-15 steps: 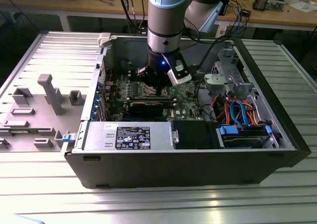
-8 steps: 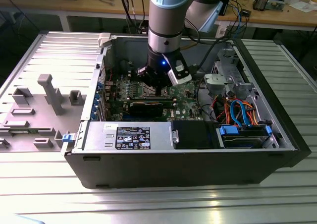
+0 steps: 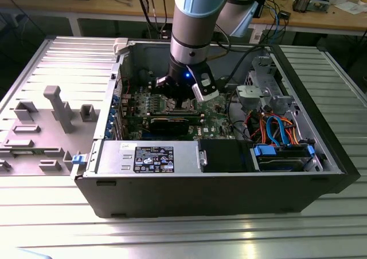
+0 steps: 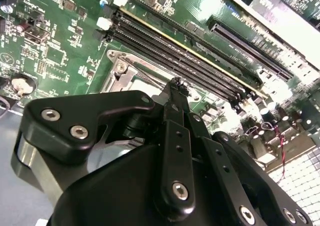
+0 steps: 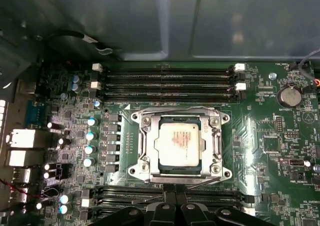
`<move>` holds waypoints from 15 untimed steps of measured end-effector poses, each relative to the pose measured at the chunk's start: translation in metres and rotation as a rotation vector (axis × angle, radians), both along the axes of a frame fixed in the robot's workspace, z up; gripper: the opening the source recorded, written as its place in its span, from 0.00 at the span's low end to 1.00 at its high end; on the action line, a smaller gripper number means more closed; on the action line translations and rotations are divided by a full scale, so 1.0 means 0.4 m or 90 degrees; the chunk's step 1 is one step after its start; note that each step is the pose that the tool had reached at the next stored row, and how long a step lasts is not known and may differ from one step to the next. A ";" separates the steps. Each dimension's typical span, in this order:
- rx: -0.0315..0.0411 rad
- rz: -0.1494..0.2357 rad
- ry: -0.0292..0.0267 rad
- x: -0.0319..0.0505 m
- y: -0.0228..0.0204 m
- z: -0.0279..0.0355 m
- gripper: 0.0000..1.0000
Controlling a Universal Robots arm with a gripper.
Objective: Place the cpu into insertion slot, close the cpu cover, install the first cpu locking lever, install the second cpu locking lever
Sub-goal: 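Install the second cpu locking lever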
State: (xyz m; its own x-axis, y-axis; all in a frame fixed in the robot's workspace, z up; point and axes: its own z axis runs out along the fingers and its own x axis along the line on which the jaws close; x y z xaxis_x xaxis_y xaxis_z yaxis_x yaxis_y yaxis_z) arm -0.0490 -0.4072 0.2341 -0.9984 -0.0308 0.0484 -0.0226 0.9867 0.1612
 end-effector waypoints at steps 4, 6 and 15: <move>0.0010 0.003 0.0001 -0.001 -0.001 -0.002 0.11; 0.0020 0.003 0.0001 -0.001 -0.001 -0.002 0.11; 0.0032 0.003 0.0001 -0.002 -0.001 -0.002 0.11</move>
